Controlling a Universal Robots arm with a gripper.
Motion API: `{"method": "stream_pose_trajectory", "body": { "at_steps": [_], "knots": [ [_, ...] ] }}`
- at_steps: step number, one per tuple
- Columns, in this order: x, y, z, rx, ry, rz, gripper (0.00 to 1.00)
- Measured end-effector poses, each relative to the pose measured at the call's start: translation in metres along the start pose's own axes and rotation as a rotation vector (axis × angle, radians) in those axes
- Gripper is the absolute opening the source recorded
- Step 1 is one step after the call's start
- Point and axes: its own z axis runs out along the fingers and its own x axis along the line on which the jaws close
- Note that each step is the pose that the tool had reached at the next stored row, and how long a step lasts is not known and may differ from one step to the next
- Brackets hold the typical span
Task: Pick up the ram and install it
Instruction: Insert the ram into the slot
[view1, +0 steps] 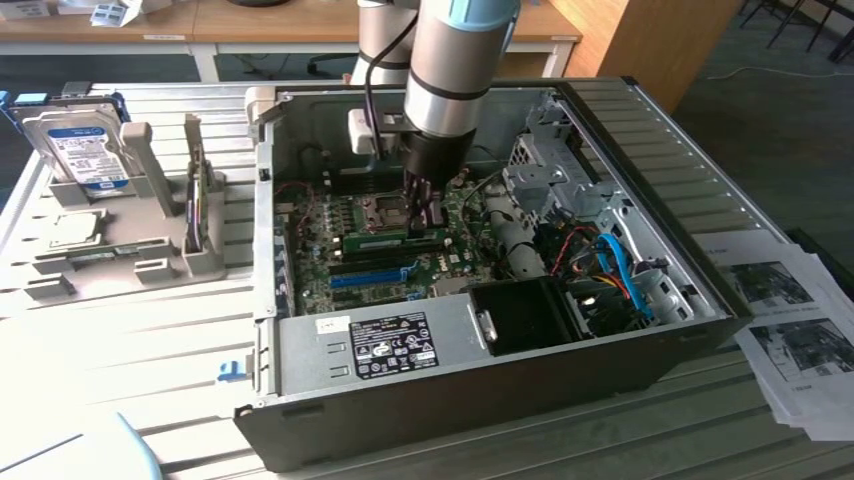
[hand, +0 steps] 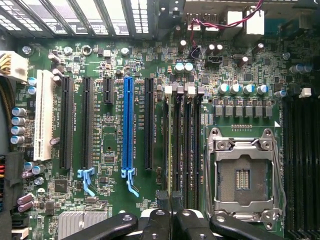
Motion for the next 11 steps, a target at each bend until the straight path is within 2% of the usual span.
{"method": "stream_pose_trajectory", "body": {
  "at_steps": [11],
  "knots": [
    [0.0001, -0.0001, 0.0022, 0.0032, 0.0002, 0.000, 0.11]
  ]
}}
